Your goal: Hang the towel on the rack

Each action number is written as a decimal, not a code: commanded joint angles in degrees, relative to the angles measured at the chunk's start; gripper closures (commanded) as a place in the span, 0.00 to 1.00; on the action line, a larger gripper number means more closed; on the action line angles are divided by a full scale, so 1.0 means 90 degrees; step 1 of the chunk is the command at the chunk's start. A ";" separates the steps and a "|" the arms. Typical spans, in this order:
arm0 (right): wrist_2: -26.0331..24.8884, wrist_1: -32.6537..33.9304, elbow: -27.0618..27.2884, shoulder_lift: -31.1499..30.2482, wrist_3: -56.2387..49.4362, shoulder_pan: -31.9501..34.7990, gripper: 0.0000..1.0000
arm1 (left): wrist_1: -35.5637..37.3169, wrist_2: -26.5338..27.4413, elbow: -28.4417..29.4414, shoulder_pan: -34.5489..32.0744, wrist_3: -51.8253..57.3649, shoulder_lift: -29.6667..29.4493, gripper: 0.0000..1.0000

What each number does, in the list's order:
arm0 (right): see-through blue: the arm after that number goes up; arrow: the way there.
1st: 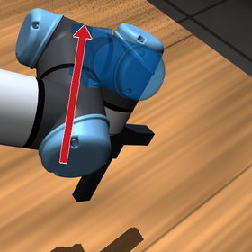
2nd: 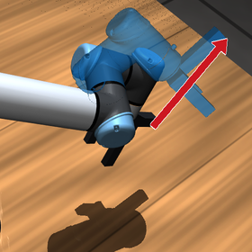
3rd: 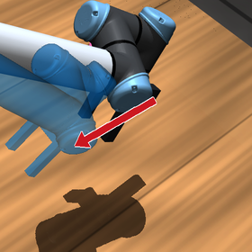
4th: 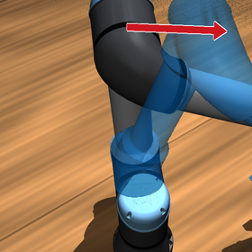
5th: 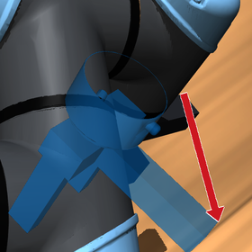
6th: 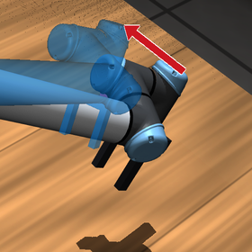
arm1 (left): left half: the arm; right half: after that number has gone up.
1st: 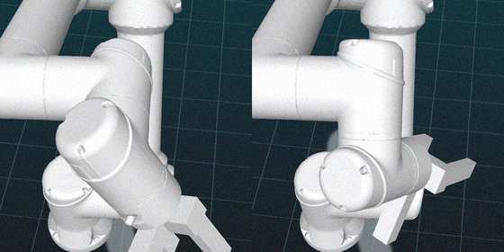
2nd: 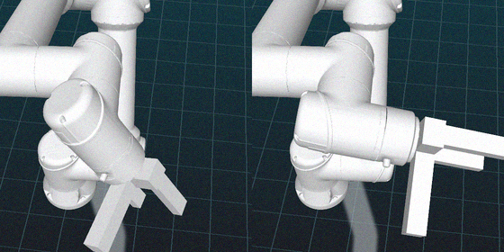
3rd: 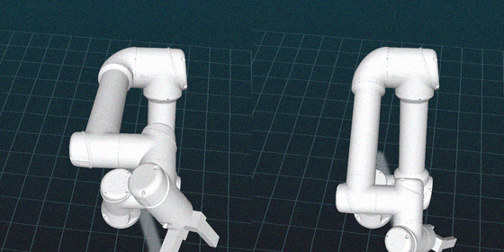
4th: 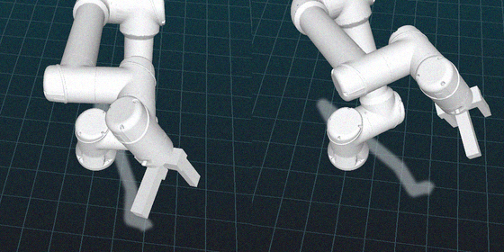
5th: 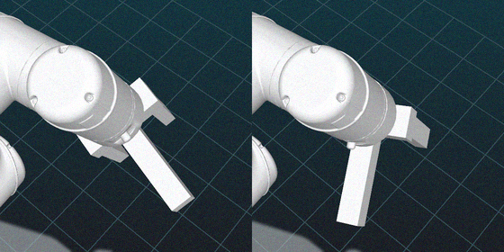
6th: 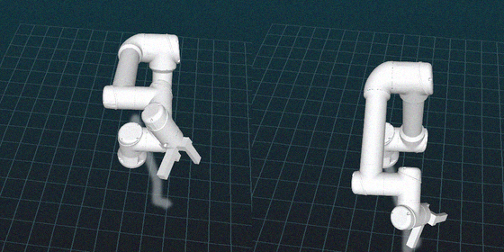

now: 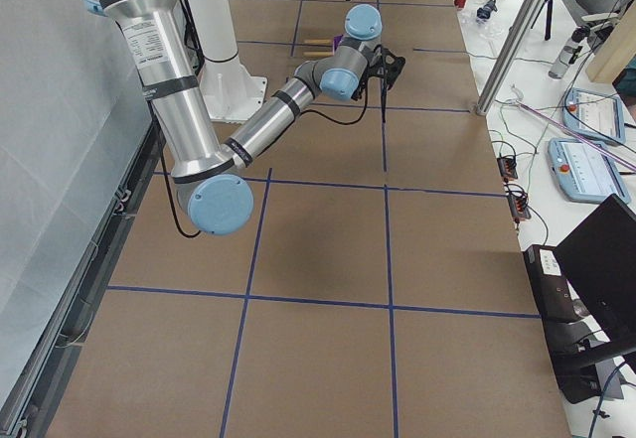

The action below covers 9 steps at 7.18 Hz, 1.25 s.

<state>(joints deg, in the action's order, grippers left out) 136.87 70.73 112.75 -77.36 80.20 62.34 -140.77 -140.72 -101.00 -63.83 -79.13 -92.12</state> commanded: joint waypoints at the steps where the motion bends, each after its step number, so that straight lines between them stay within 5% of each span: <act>1: 0.0046 0.0031 -0.0406 -0.1039 -0.2910 0.0843 0.00 | 0.0026 0.0021 0.0662 -0.0687 0.2744 0.0205 0.00; 3: -0.0012 0.0360 -0.1380 -0.1345 -0.6033 0.1741 0.00 | 0.0065 0.0847 0.0996 -0.1079 0.5344 0.0595 0.00; 6: -0.0518 0.2631 -0.1747 -0.1278 -1.0188 0.2856 0.00 | 0.1445 0.1444 0.1310 -0.2034 0.8196 0.0568 0.00; 8: -0.0540 0.2932 -0.1844 -0.1442 -1.0639 0.2976 0.00 | 0.2900 0.1321 0.1222 -0.2448 0.8977 0.0519 0.00; 9: -0.0462 0.2922 -0.1941 -0.1482 -1.0639 0.2976 0.00 | 0.3497 0.0730 0.1164 -0.2448 0.8978 0.0587 0.00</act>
<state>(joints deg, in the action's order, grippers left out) 132.23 96.39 96.25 -90.02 -14.42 88.82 -116.50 -129.94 -89.99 -85.16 0.18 -87.21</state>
